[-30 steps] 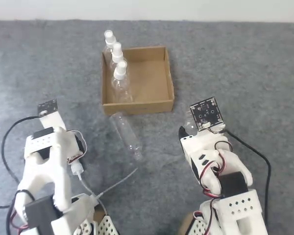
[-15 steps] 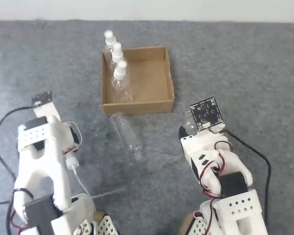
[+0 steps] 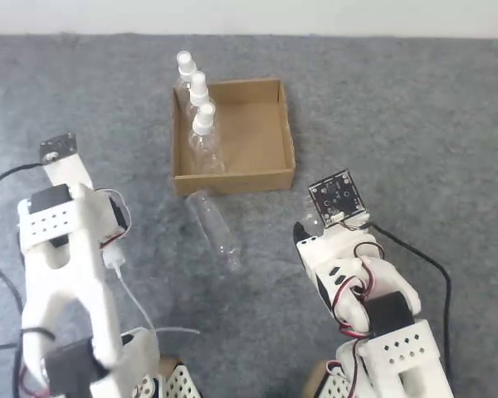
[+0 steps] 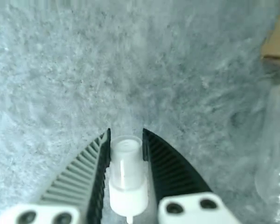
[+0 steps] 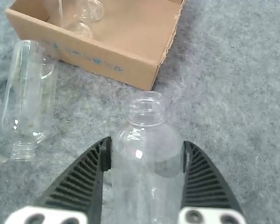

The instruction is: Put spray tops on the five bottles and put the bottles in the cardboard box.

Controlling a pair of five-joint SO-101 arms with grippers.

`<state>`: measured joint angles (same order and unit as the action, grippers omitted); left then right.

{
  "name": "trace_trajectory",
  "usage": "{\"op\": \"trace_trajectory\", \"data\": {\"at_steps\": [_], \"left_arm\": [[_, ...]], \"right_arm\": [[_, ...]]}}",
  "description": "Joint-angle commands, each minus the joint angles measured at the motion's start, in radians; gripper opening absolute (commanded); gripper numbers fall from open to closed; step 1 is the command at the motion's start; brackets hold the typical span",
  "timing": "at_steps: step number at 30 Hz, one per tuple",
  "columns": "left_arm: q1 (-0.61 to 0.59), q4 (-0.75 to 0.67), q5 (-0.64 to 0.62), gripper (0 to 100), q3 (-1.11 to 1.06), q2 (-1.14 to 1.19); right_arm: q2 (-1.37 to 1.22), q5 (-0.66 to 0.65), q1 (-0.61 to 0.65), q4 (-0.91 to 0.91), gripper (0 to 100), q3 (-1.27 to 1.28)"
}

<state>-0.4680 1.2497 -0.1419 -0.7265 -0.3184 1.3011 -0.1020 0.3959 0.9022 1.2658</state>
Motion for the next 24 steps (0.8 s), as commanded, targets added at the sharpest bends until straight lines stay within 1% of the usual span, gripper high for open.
{"op": "trace_trajectory", "data": {"at_steps": [1,6,11,24], "left_arm": [[-0.005,0.012,-0.005,1,0.05,-0.233],[-0.003,0.014,-0.005,1,0.022,-0.456],[-0.002,0.012,-0.005,1,-0.021,-0.614],[0.003,0.006,-0.005,1,-0.099,-0.904]], "right_arm": [[0.022,-0.018,0.005,-0.022,10.1,-0.014],[0.022,-0.018,0.005,-0.022,10.1,-0.014],[0.022,-0.018,0.005,-0.022,10.1,-0.014],[0.022,-0.009,0.007,-0.022,10.1,-0.014]]}}
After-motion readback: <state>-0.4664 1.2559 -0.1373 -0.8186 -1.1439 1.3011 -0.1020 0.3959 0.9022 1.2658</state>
